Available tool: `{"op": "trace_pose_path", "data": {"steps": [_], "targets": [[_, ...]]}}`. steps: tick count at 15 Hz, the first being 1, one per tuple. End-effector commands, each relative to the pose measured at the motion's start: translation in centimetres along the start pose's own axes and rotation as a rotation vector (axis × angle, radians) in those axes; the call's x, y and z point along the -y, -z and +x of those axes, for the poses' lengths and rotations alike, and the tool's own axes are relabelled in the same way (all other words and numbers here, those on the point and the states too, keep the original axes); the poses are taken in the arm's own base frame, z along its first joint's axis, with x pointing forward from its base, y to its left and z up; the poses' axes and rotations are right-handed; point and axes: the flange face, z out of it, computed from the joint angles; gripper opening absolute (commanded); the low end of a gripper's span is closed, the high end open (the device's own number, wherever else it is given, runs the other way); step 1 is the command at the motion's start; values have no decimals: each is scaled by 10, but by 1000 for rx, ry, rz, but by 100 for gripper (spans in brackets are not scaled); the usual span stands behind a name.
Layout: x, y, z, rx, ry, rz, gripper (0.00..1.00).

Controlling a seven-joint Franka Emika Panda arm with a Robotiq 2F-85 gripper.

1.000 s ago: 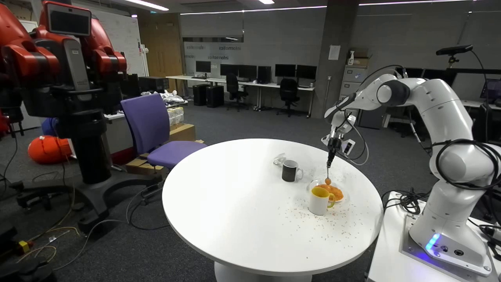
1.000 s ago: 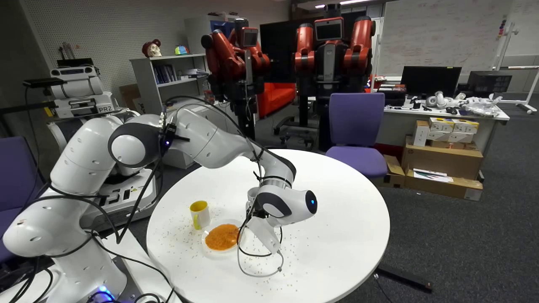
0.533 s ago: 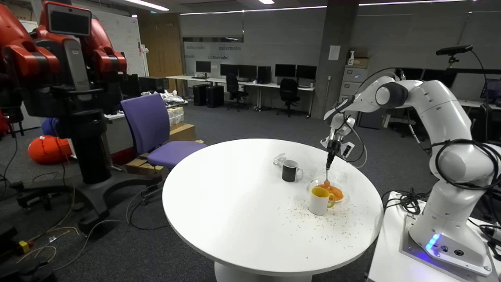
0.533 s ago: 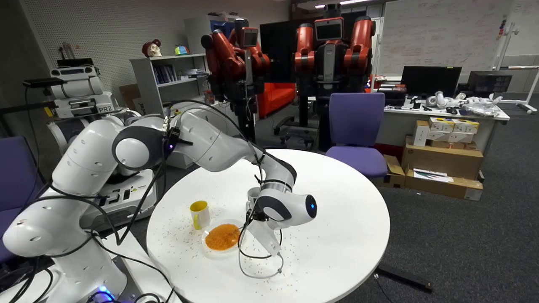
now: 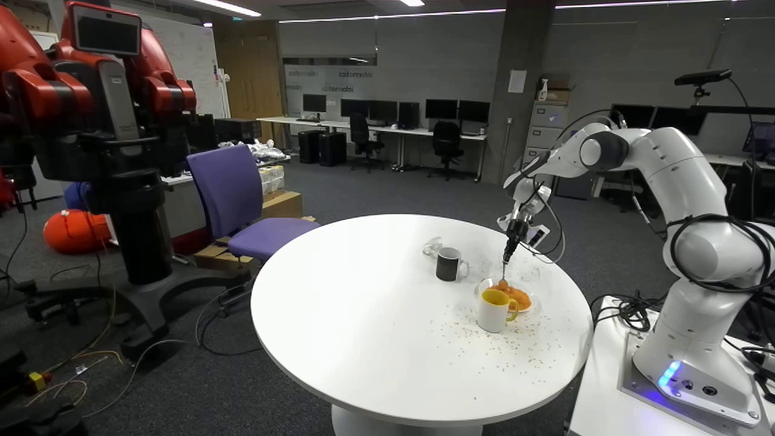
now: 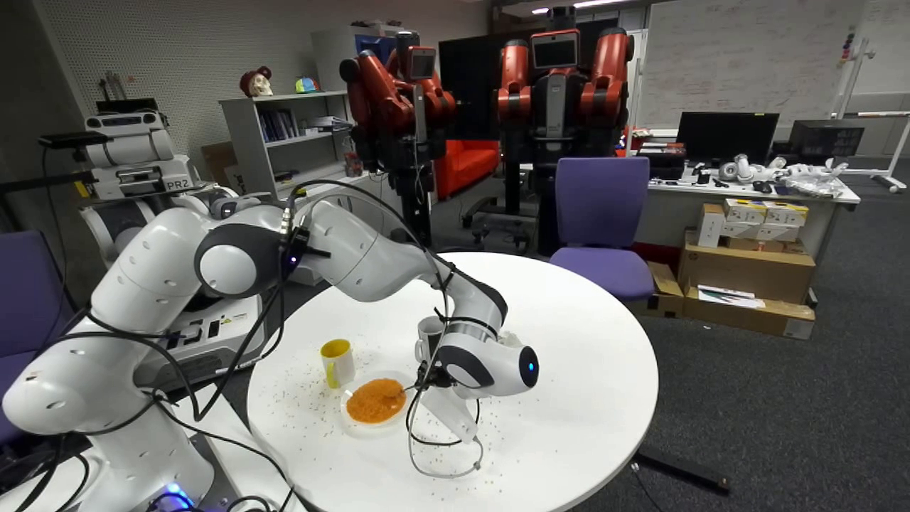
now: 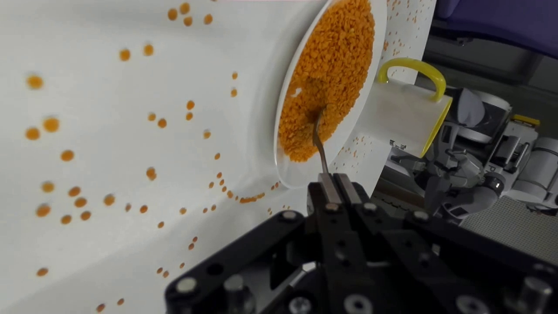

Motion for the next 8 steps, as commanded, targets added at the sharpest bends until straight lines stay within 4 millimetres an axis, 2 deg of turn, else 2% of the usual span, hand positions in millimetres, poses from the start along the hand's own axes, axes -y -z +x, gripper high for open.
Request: {"op": "trace_pose_path", "data": {"steps": [1,8], "targets": [[-1,8,0,-44,47,37,1],[5,19,5,-26,60,-9,1]]}}
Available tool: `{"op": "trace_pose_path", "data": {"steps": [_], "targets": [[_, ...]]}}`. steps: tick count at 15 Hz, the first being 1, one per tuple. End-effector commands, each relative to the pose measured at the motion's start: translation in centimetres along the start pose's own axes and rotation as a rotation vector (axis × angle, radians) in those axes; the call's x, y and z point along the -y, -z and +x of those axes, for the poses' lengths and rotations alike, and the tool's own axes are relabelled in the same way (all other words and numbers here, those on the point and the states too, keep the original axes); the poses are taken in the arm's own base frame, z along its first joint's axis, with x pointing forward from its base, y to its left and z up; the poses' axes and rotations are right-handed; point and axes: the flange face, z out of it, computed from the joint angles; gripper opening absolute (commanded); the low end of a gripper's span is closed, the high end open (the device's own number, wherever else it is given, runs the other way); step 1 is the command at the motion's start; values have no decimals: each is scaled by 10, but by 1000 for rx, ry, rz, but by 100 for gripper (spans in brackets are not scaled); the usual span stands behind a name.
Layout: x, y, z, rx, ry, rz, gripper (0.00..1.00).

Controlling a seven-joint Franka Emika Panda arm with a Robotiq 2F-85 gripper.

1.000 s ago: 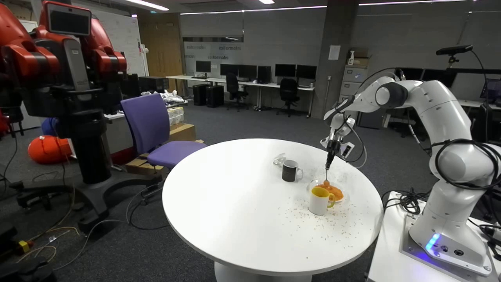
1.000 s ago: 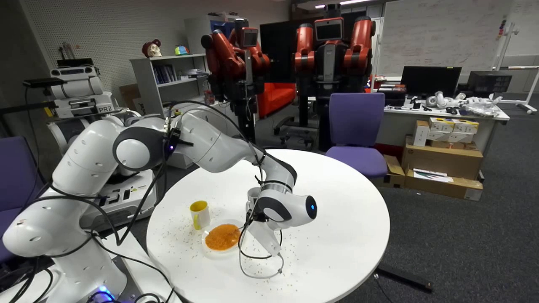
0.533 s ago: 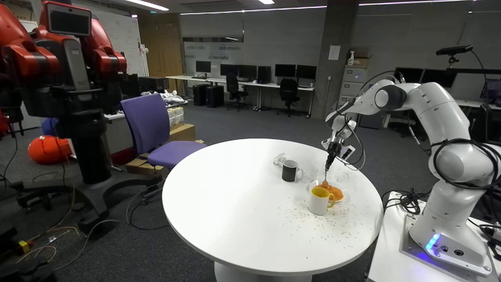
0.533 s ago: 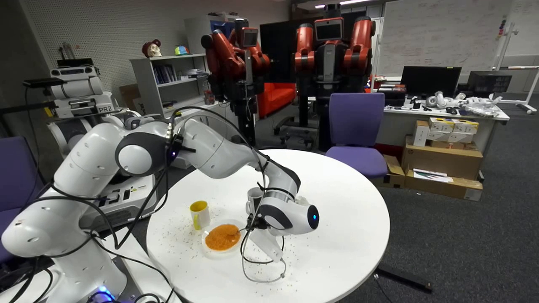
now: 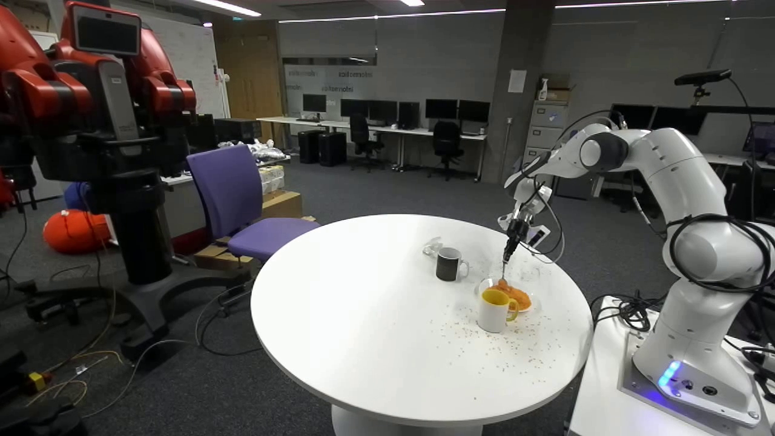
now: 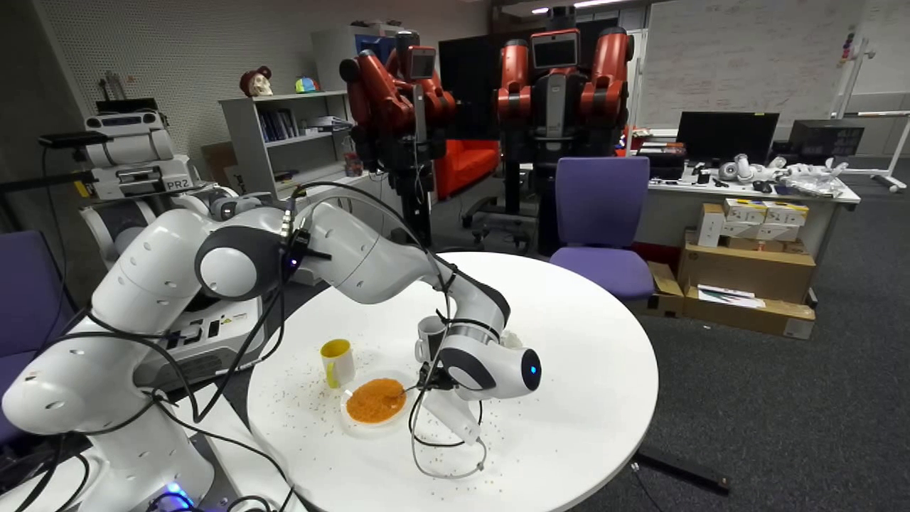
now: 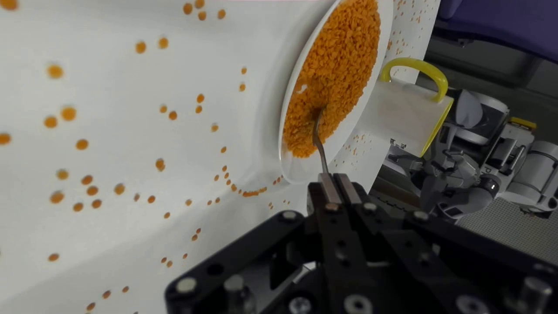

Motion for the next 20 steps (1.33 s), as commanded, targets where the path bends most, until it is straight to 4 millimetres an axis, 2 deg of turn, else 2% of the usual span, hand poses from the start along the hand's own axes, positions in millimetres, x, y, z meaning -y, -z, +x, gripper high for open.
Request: {"op": "trace_pose_path", "data": {"steps": [1,11,17,20], "targets": [[9,16,8,-3,32,-21,1],[8,5,19,66,31,-69,1],[7,9,20,83,33,-106,1],[6,5,20,84,36,-93,1]]}}
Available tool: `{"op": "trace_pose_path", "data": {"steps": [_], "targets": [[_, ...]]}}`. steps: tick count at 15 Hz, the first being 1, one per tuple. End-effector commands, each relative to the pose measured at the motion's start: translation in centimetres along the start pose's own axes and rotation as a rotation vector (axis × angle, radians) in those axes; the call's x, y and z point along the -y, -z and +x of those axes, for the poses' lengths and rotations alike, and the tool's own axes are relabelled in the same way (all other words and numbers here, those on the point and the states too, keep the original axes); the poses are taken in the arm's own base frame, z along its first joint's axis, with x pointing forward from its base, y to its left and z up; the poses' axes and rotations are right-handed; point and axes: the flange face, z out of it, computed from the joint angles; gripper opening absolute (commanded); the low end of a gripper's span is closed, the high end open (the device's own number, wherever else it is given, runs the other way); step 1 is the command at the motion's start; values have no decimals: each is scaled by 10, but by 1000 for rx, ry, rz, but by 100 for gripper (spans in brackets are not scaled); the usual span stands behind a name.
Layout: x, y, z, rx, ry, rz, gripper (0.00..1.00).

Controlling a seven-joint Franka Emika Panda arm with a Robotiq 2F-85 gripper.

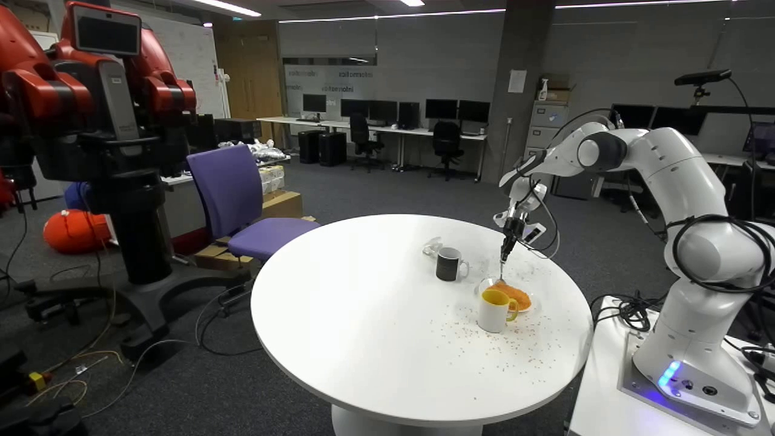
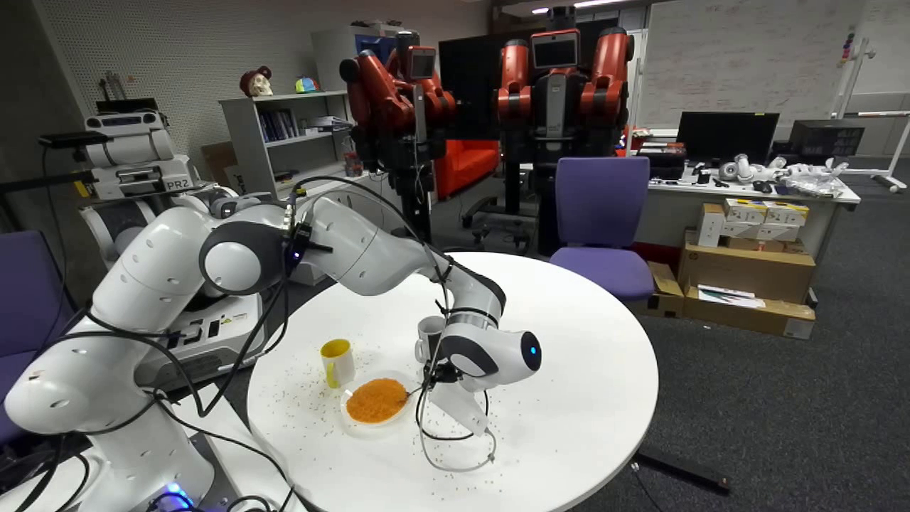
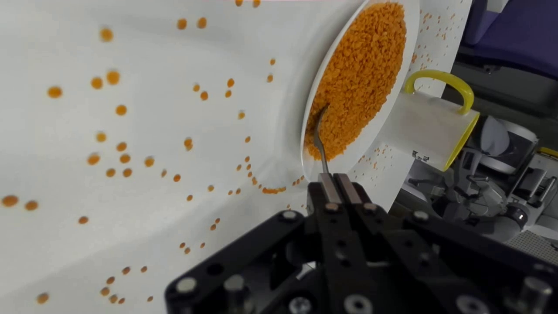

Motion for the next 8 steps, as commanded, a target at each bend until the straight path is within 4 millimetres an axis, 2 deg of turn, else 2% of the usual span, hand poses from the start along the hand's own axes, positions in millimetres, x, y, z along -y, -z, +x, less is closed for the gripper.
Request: {"op": "trace_pose_path", "data": {"steps": [1,8], "targets": [[5,2,2,15,5,-16,1],[4,-17,9,19,23,39,1]]}}
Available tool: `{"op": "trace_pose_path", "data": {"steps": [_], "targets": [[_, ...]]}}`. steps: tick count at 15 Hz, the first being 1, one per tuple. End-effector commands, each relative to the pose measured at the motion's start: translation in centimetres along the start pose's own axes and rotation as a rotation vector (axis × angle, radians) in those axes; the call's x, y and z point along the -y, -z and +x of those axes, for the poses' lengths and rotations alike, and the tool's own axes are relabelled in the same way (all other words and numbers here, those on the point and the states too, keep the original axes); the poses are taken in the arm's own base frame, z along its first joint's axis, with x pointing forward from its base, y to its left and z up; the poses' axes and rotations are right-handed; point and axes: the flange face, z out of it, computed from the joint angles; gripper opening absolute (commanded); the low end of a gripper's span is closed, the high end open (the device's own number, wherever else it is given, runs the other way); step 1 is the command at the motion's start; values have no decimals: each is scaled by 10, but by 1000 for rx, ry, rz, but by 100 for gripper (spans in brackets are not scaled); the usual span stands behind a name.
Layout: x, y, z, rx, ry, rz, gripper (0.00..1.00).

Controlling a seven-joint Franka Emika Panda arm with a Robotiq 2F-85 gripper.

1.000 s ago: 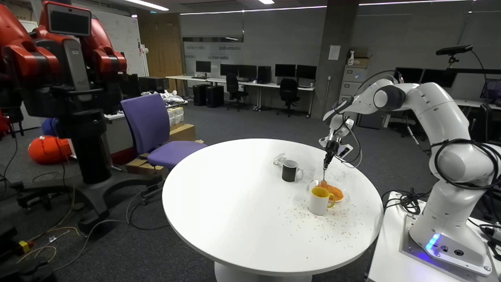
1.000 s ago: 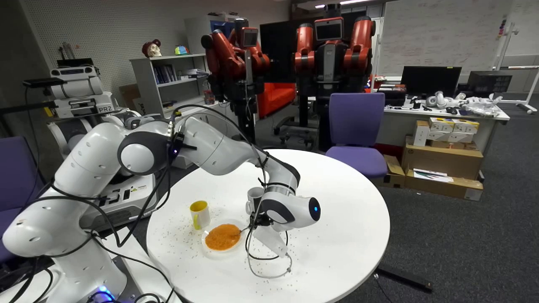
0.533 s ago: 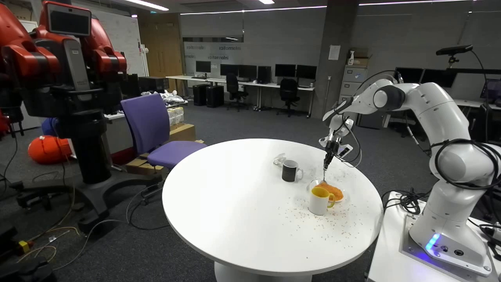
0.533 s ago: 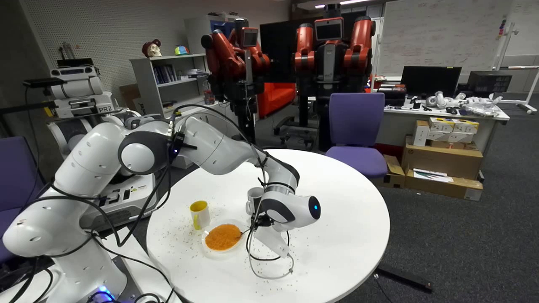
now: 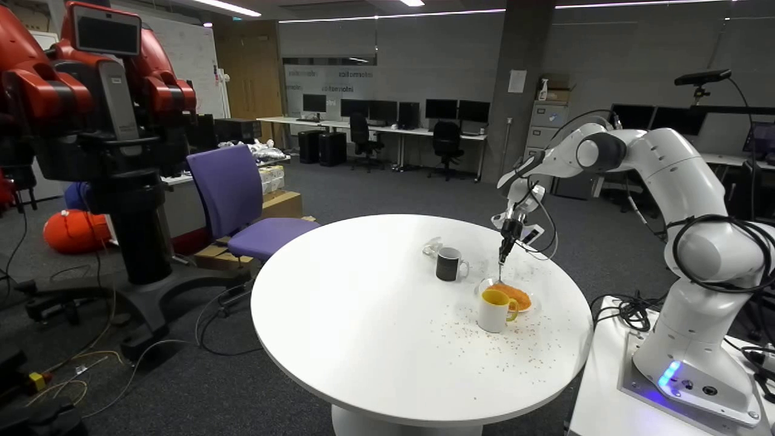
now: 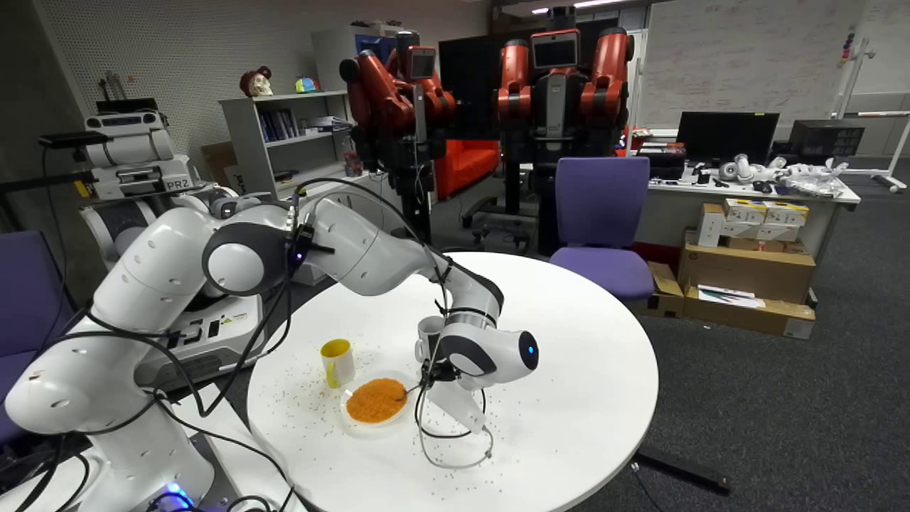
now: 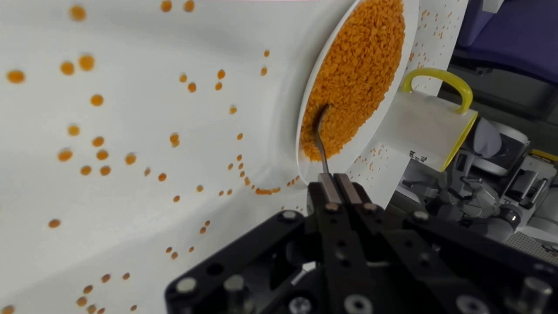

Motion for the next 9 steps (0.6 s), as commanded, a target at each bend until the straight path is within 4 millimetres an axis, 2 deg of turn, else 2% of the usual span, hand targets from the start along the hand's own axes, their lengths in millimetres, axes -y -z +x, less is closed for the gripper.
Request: {"op": "trace_pose_path", "data": {"steps": [1,9], "targets": [[3,-11,4,16,17,33,1],[4,-37,3,8,31,176,1]]}}
